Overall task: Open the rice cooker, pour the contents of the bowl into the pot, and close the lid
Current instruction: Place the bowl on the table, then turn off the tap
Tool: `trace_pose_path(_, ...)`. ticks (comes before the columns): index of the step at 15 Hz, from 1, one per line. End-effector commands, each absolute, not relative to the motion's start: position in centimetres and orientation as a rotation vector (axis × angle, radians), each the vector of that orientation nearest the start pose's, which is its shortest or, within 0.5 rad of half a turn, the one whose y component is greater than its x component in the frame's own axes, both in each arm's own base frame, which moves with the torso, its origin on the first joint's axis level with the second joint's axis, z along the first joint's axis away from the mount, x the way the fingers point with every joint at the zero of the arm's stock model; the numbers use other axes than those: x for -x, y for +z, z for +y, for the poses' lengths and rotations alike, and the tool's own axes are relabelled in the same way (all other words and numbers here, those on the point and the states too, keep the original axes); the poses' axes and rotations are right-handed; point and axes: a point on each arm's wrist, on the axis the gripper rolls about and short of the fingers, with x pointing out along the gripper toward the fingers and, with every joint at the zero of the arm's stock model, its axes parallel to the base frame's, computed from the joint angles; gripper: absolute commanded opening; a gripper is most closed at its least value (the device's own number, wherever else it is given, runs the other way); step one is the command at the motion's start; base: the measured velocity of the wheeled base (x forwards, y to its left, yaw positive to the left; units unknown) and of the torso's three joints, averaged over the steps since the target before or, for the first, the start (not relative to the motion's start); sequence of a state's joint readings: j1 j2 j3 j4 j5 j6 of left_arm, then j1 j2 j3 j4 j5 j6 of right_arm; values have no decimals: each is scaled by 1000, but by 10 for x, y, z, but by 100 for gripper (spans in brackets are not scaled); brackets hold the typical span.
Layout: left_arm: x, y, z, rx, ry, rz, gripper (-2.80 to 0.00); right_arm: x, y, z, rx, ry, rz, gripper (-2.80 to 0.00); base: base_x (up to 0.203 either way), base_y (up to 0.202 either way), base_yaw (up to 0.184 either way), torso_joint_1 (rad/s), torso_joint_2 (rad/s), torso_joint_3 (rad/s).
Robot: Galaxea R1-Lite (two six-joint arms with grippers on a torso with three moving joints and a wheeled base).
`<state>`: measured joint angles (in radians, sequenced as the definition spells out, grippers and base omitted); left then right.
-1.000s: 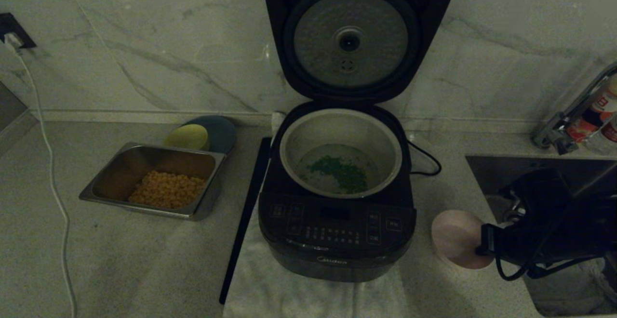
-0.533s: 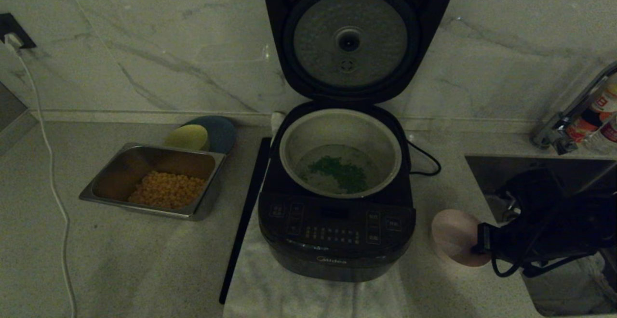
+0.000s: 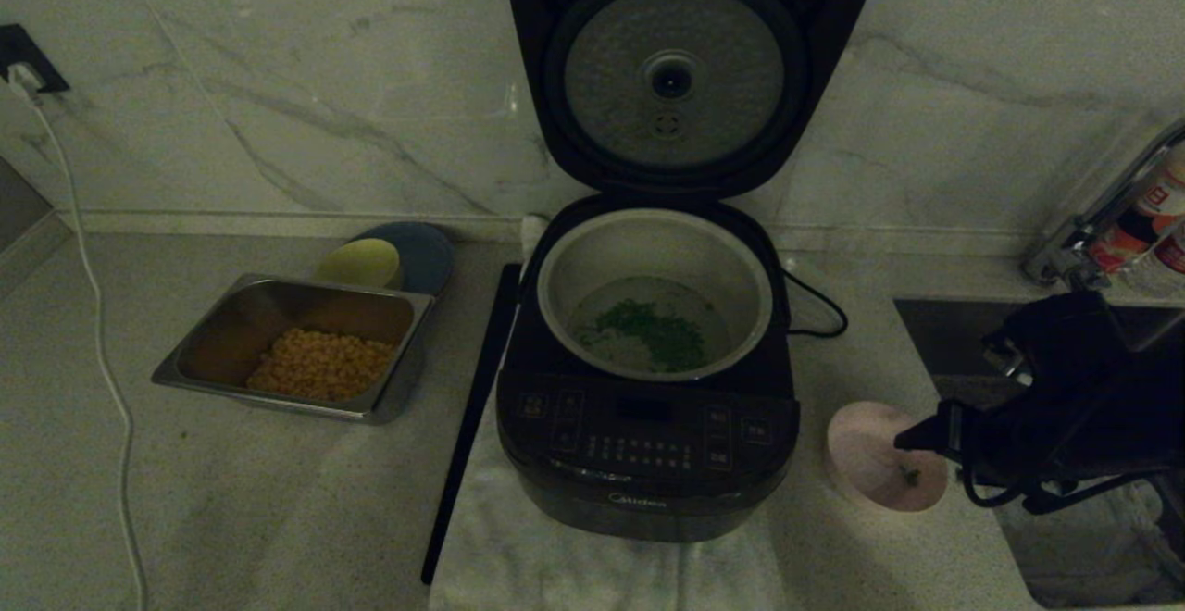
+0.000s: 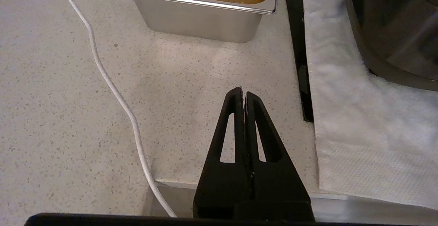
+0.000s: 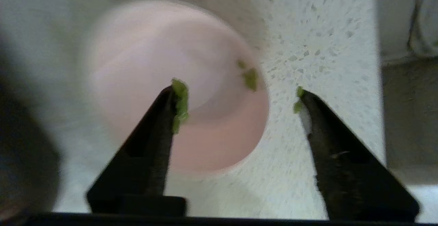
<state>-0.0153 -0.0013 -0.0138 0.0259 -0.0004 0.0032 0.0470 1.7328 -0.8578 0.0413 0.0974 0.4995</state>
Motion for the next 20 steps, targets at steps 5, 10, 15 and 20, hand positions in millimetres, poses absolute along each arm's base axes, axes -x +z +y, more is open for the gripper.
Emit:
trace_pose_path(5,24,77,0,-3,-15,11,-280,-231,230,6,-493,-118,647,-280,0,0,0,0,0,0)
trace_pose_path(10,24,77,0,-3,-15,11,-280,-242,216,-37,-434,-399,633,-280,0,0,0,0,0,0)
trace_pose_path(15,24,77,0,-3,-16,11,-280,-262,191,-72,-388,-571,638,-280,0,0,0,0,0,0)
trace_pose_path(20,24,77,0,-3,-15,11,-280,-296,160,-114,-351,-670,595,-280,0,0,0,0,0,0)
